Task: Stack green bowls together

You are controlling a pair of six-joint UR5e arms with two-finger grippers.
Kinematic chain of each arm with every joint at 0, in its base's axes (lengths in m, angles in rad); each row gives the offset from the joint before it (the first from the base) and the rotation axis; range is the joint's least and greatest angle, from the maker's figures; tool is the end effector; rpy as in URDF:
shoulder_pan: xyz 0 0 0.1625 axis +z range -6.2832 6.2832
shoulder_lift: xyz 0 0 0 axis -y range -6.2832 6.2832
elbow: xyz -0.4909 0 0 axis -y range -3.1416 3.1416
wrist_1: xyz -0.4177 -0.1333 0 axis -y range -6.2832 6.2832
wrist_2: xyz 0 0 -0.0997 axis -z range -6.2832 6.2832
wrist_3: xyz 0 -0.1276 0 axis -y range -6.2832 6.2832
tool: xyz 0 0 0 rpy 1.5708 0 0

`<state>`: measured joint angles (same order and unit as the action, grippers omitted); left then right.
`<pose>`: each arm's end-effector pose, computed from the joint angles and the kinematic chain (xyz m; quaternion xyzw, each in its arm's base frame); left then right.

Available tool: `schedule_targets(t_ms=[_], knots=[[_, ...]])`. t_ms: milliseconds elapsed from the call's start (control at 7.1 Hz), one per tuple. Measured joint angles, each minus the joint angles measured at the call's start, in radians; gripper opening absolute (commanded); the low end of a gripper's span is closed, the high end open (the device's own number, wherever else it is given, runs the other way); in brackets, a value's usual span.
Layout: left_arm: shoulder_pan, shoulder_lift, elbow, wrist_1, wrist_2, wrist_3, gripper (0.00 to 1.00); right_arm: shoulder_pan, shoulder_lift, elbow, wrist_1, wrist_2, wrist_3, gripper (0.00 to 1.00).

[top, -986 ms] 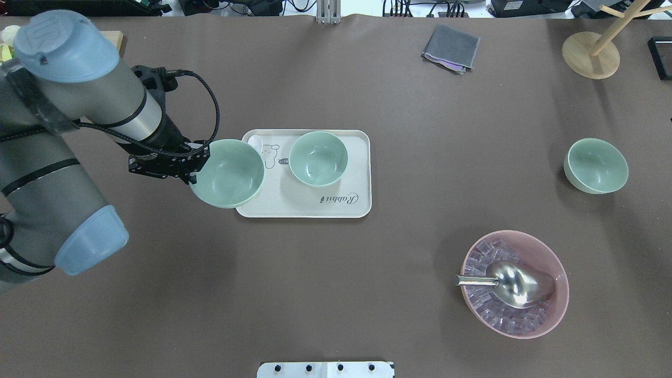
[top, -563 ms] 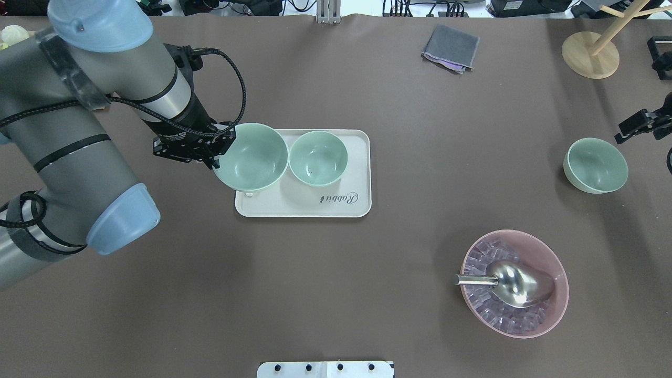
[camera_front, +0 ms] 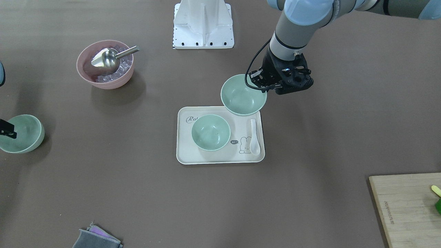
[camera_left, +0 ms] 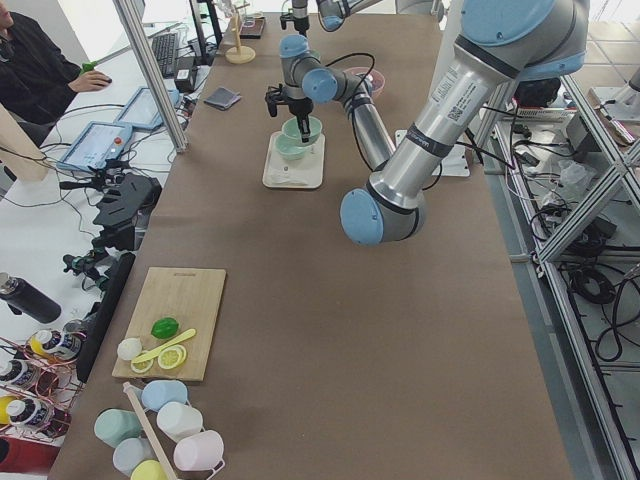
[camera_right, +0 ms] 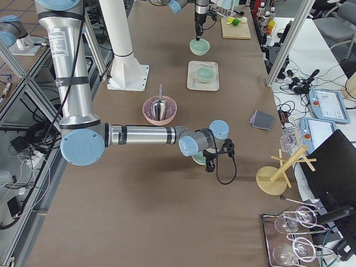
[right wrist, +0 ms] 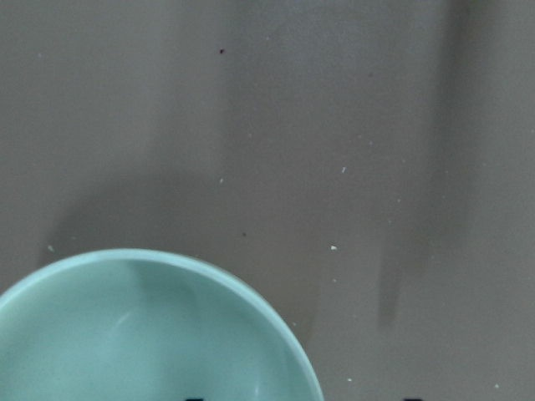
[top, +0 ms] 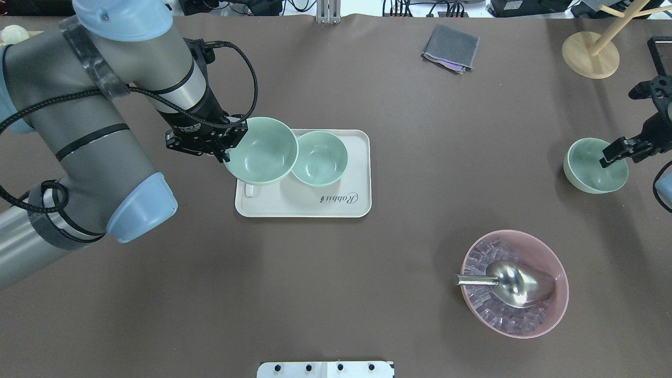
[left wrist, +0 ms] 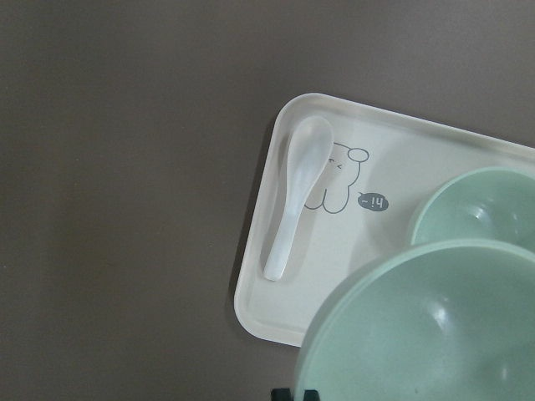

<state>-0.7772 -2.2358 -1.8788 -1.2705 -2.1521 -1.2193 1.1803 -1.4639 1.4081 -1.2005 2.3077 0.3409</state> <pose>0.4421 -0.5237 0.2248 -0.0594 0.4119 -0.0986 0.9039 -0.1819 -0.5669 0.7329 0.0092 -0.3844 -0.0792 0.9197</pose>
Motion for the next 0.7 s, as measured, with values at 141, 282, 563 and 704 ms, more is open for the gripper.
schedule_targets(t_ms=[141,282,563,704], knots=[[-0.001,0.000,0.000,0.000,0.000,0.000,0.00,-0.001,-0.007,0.005,0.003,0.002,-0.004,0.00],[-0.001,-0.001,0.000,0.001,0.000,0.000,0.00,0.000,-0.016,0.018,0.005,0.005,-0.008,0.00],[-0.002,0.000,-0.002,0.002,0.001,0.000,0.00,0.001,-0.048,0.057,0.006,0.015,-0.010,0.00],[-0.002,0.001,-0.001,0.001,0.001,0.000,0.00,0.012,-0.051,0.067,0.002,0.055,-0.007,0.00]])
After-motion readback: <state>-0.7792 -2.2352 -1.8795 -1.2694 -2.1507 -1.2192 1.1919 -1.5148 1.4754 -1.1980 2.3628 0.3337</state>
